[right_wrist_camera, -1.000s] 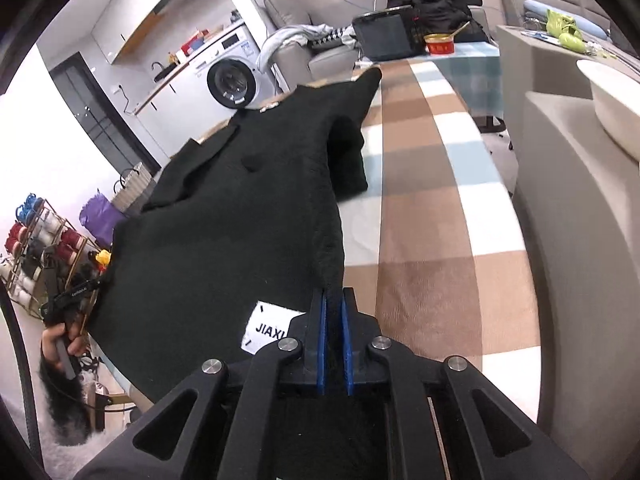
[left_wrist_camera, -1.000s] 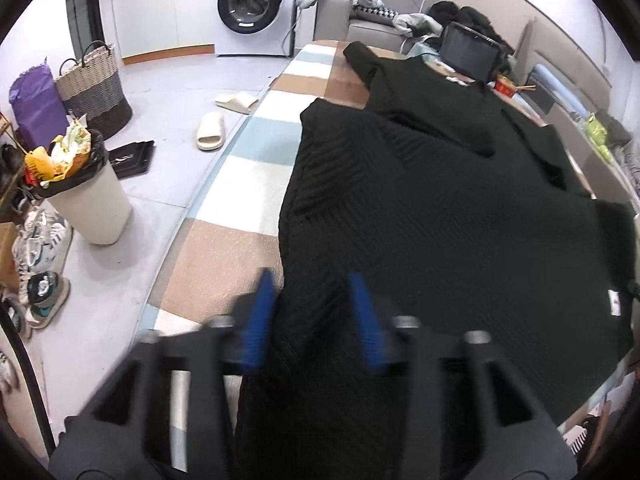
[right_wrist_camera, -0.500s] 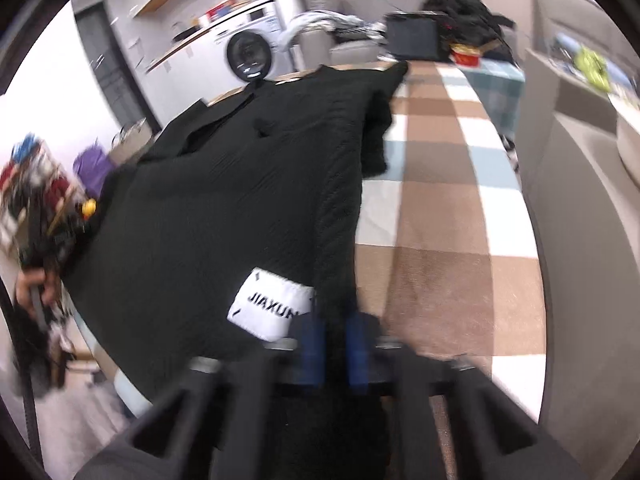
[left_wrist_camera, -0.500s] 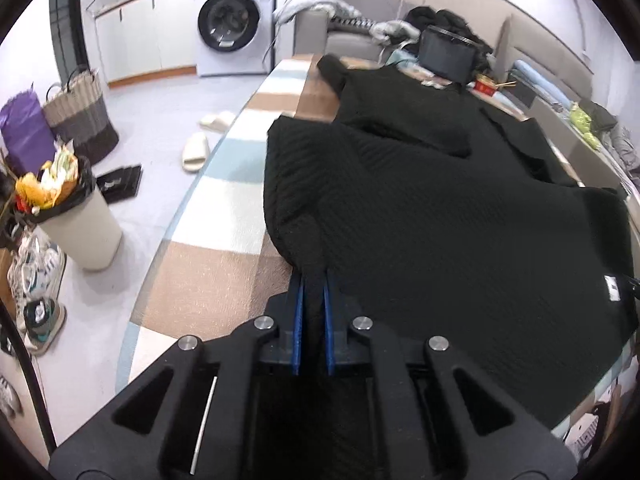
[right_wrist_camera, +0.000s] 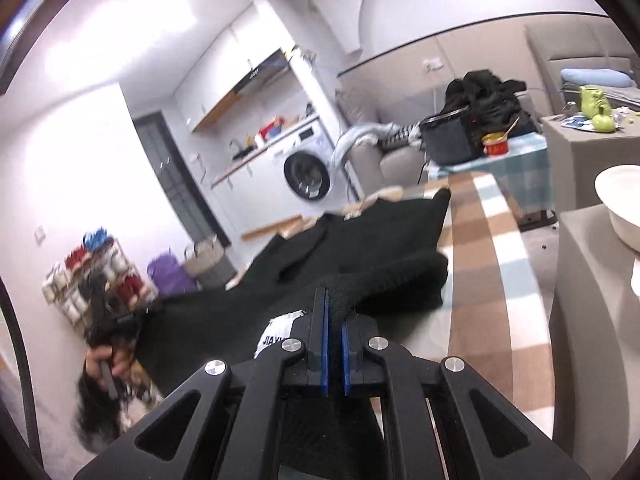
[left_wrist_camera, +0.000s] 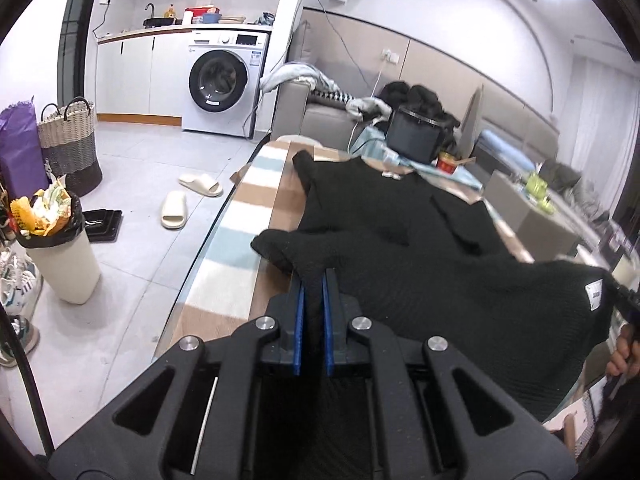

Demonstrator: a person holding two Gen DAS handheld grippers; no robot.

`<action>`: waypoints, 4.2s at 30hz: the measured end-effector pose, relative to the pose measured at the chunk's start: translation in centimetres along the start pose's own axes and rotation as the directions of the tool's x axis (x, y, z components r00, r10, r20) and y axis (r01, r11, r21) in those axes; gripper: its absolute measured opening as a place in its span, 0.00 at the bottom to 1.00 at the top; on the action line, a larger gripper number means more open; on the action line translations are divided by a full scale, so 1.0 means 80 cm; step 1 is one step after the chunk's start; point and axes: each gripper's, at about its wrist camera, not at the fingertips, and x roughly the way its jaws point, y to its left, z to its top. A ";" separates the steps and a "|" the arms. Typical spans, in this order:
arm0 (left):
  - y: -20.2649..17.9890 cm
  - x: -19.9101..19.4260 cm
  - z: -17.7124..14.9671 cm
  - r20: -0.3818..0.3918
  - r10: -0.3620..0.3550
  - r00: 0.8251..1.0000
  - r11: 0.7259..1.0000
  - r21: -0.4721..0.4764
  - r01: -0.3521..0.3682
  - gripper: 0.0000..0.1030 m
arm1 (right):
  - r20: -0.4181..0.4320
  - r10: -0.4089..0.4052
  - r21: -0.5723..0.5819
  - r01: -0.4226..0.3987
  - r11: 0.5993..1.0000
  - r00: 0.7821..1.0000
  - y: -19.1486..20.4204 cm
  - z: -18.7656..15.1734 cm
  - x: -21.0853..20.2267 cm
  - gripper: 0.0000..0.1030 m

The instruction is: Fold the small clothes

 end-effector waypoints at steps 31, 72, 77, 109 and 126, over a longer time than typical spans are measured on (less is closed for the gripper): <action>0.051 0.233 0.041 -0.198 0.108 0.974 0.982 -0.133 -0.136 0.42 | -0.257 -0.302 0.029 0.319 0.947 0.918 -0.097 0.032 0.171 0.68; 0.031 0.183 0.050 -0.141 0.012 0.990 0.991 -0.131 -0.031 0.05 | -0.260 -0.317 0.099 0.352 0.931 0.912 -0.072 0.044 0.185 0.39; 0.046 0.193 0.045 -0.176 0.054 0.983 0.987 -0.142 -0.080 0.58 | -0.281 -0.316 0.095 0.354 0.930 0.906 -0.090 0.040 0.175 0.61; -0.013 0.246 0.013 -0.307 0.050 0.950 0.997 0.073 -0.029 0.18 | -0.452 -0.199 0.036 0.241 0.970 0.869 -0.081 0.000 0.219 0.30; 0.062 0.118 -0.013 -0.242 0.089 0.966 0.992 -0.068 -0.108 0.60 | -0.348 -0.183 0.085 0.225 0.971 0.919 -0.077 -0.004 0.123 0.60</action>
